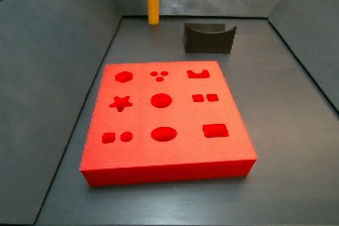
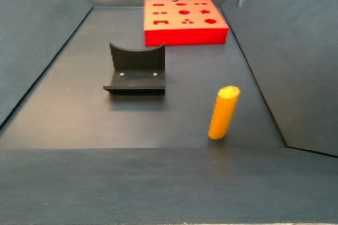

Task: Pick up the oval object. Move up. Move to above the board. Insert the oval object.
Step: Pick up the oval object.

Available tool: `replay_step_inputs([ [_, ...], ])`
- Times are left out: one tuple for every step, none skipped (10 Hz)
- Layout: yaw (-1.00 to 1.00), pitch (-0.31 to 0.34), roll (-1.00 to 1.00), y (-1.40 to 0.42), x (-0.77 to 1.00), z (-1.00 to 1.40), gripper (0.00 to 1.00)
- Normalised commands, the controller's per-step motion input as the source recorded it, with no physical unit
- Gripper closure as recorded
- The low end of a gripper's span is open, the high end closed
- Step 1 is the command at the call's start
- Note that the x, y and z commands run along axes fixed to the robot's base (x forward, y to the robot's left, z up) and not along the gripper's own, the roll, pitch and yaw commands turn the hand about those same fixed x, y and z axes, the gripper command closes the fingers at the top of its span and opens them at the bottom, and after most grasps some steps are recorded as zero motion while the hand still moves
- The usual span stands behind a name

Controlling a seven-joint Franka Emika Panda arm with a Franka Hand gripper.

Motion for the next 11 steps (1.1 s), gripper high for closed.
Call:
replay_step_inputs([
  [-0.56,0.044,0.0,0.42,0.0,-0.14,0.0],
  [-0.84,0.017,0.0,0.16,0.0,-0.13,0.0],
  [-1.0,0.02,0.0,0.0,0.0,-0.15,0.0],
  [-1.0,0.014,0.0,0.0,0.0,-0.14,0.0],
  [-1.0,0.019,0.0,0.0,0.0,-0.14,0.0],
  [-1.0,0.026,0.0,0.0,-0.04,-0.16,0.0],
  [-0.73,0.046,0.0,0.2,-0.35,-0.2,0.0],
  [-0.45,0.044,0.0,0.45,-0.47,-0.21,0.0],
  [-0.22,0.0,-0.06,0.6,-0.51,-0.15,0.0],
  [0.0,-0.099,-0.25,0.81,-0.28,0.0,0.0],
  [-0.1,-0.049,-0.24,0.7,0.09,-0.07,0.0],
])
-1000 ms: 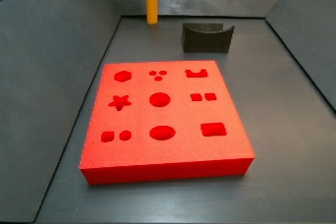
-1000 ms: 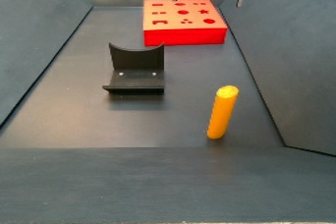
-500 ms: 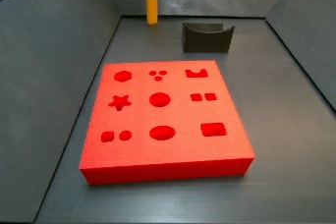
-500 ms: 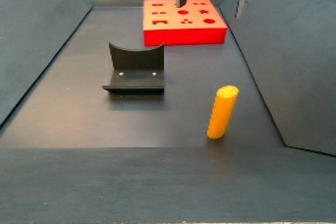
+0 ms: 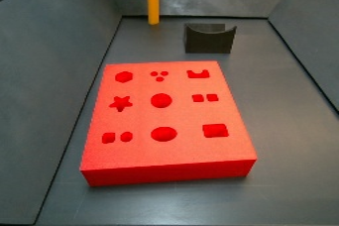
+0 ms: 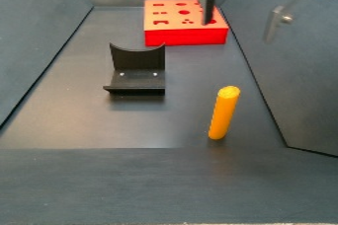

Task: Pick up the oval object. Move up. Move to above the board. Insert the oval object.
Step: Pick up the oval object.

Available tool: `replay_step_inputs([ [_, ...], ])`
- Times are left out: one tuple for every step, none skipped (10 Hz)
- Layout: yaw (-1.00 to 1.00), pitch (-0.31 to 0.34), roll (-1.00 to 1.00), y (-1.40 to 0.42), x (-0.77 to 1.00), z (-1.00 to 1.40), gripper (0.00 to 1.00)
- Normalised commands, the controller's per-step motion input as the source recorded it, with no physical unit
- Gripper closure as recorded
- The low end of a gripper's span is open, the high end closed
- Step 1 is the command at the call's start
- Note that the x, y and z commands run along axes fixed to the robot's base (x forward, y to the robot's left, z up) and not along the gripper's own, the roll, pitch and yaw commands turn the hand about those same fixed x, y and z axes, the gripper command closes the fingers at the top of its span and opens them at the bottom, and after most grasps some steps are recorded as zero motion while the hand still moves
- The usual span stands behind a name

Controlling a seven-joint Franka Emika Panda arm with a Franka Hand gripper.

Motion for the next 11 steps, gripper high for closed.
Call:
replay_step_inputs([
  [-0.32,-0.079,-0.2,0.52,0.38,-0.06,0.0],
  [-0.35,-0.107,-0.22,0.48,0.45,-0.03,0.0],
  [-0.36,-0.099,-0.21,0.47,0.44,-0.08,0.0],
  [-0.1,-0.027,-0.06,0.29,0.05,-0.14,0.0],
  [0.0,0.0,0.0,0.0,0.0,-0.1,0.0],
  [-0.23,-0.091,0.0,0.01,0.1,-0.62,0.0],
  [-0.33,-0.106,0.0,0.09,0.18,-0.62,0.0],
  [-0.31,-0.091,0.0,0.11,0.3,-0.6,0.0],
  [-0.49,-0.101,-0.02,0.14,0.49,-0.57,0.0],
  [-0.64,-0.104,-0.03,0.13,0.35,-0.53,0.0],
  [-0.47,-0.06,-0.03,0.1,0.0,-0.41,0.0],
])
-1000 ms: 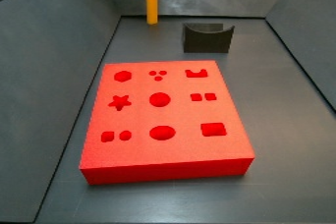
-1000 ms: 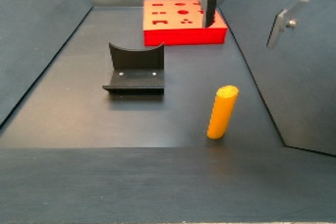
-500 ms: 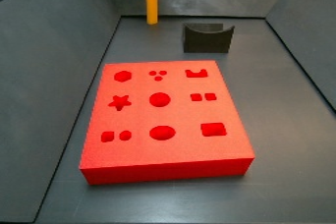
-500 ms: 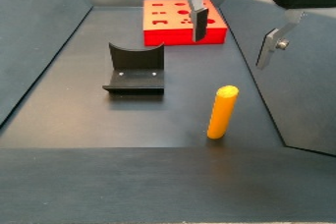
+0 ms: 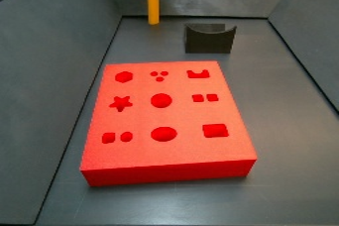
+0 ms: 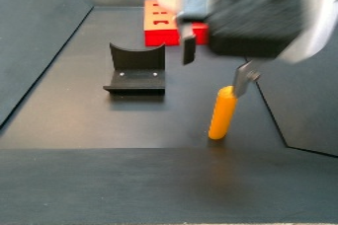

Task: Pick up the oval object. Move up. Move to above the board. Insert the oval object.
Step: Pick up the oval object.

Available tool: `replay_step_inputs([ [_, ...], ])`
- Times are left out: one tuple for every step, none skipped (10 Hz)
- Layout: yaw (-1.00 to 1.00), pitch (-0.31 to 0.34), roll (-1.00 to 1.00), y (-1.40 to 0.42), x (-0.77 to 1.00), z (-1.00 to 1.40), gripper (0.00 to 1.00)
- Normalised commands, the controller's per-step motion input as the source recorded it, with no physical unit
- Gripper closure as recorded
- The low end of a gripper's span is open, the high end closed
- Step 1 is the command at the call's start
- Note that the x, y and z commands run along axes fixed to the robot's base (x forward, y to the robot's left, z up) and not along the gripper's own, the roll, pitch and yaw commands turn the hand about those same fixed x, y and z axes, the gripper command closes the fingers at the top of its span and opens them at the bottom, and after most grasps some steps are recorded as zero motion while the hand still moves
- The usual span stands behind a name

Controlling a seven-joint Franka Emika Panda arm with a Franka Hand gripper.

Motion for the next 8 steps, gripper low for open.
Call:
replay_step_inputs([
  [-0.26,-0.056,-0.03,0.05,-0.21,-0.31,0.0],
  [-0.16,-0.08,-0.06,0.04,-0.15,-0.27,0.0],
  [-0.09,-0.067,-0.08,0.02,-0.06,-0.2,0.0],
  [0.0,-0.084,-0.07,0.0,0.0,-0.13,0.0],
  [-0.01,-0.076,-0.05,0.0,0.0,-0.17,0.0],
  [-0.05,-0.131,-0.03,0.0,0.0,-0.38,0.0],
  [-0.07,-0.203,-0.1,0.0,-0.07,-0.51,0.0],
  [-0.24,-0.416,-0.38,0.0,-0.13,-0.07,0.0],
])
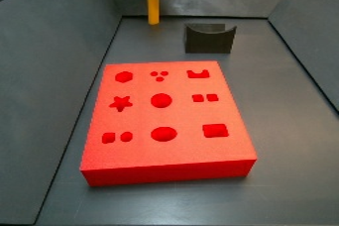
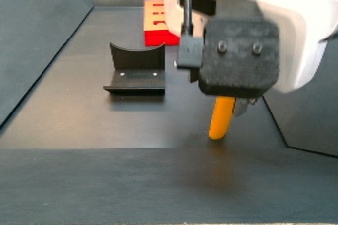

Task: Pick up the oval object. Move up. Move to above the board. Insert the oval object.
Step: Pick up the oval object.

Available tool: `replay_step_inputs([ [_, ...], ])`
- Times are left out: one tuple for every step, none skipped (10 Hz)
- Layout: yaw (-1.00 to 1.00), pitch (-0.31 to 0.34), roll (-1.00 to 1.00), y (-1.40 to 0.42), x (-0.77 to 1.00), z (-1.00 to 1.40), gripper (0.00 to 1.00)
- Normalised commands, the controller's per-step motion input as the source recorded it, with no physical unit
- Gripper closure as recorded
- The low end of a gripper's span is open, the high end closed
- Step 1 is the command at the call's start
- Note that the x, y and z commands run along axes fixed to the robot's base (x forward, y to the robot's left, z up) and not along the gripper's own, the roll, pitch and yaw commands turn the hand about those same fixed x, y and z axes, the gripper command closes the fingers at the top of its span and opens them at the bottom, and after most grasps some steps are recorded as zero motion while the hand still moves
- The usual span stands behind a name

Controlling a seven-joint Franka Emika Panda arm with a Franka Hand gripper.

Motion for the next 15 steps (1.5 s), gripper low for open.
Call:
replay_step_inputs([
  [-0.31,-0.469,-0.47,0.0,-0.21,0.0,0.0],
  [-0.25,-0.434,-0.39,0.05,-0.21,-0.01,0.0],
  [-0.01,-0.103,-0.17,0.09,0.0,-0.01,0.0],
  [0.0,-0.171,-0.24,0.1,0.0,-0.18,0.0],
  [0.0,-0.363,-0.44,0.11,-0.01,-0.02,0.0],
  [0.0,-0.149,-0.21,0.07,0.0,-0.13,0.0],
  [0.0,-0.003,0.0,0.0,0.01,-0.04,0.0],
  [0.0,-0.201,-0.06,0.0,-0.07,-0.31,0.0],
  [0.0,0.0,0.0,0.0,0.0,0.0,1.0],
  [0.0,0.0,0.0,0.0,0.0,0.0,1.0],
  [0.0,0.0,0.0,0.0,0.0,0.0,1.0],
  [0.0,0.0,0.0,0.0,0.0,0.0,1.0],
  [0.0,0.0,0.0,0.0,0.0,0.0,1.0],
  [0.0,0.0,0.0,0.0,0.0,0.0,1.0],
  [0.0,0.0,0.0,0.0,0.0,0.0,1.0],
])
